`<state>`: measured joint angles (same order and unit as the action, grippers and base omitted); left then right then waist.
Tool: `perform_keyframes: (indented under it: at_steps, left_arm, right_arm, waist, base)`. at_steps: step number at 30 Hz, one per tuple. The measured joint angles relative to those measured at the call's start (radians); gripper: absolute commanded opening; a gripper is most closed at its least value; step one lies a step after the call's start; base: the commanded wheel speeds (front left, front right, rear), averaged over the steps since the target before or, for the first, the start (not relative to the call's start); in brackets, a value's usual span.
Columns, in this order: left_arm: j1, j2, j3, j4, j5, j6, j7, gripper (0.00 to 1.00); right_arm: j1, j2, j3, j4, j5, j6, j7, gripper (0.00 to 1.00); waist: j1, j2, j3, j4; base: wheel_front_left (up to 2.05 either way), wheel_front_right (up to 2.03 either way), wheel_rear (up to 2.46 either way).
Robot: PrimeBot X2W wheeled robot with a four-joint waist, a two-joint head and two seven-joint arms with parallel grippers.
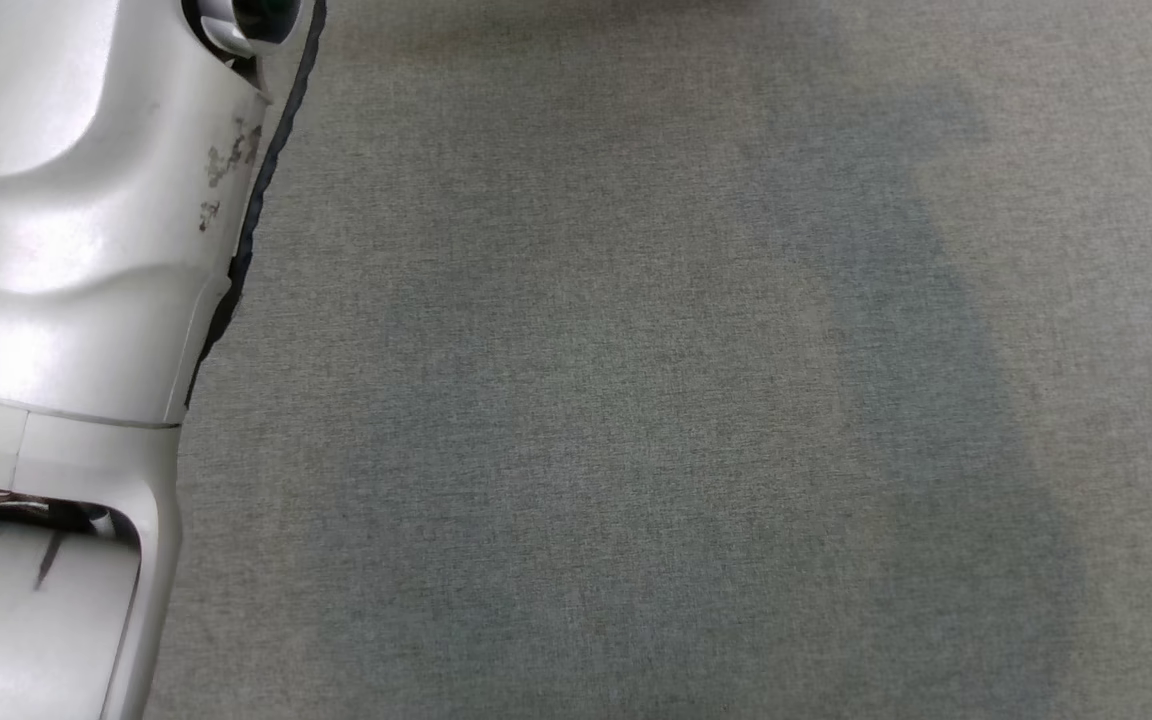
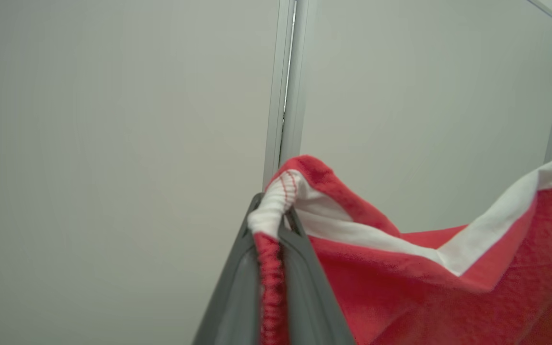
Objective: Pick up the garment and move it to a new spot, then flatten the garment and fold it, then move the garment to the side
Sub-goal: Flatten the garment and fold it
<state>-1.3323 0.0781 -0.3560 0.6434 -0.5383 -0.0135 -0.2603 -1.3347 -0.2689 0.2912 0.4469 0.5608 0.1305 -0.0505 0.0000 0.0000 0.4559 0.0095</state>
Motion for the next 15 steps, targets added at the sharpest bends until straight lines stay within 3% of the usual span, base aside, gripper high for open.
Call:
perform_keyframes:
  at_steps: [8, 15]
  left_arm:
    - [0.030, -0.021, 0.069, 0.258, 0.016, -0.030, -0.004, 0.00]
    - [0.202, -0.027, 0.102, 0.355, -0.027, -0.066, -0.003, 0.00]
  right_arm:
    - [-0.036, 0.095, 0.200, 0.317, 0.074, 0.000, -0.071, 0.00]
    - [0.164, 0.122, 0.367, 0.415, 0.214, 0.000, -0.146, 0.00]
  waist:
    - [0.0000, 0.0000, 0.020, -0.037]
    - [0.0000, 0.0000, 0.035, -0.043]
  base:
    - [0.00, 0.00, 0.00]
    - [0.00, 0.00, 0.00]
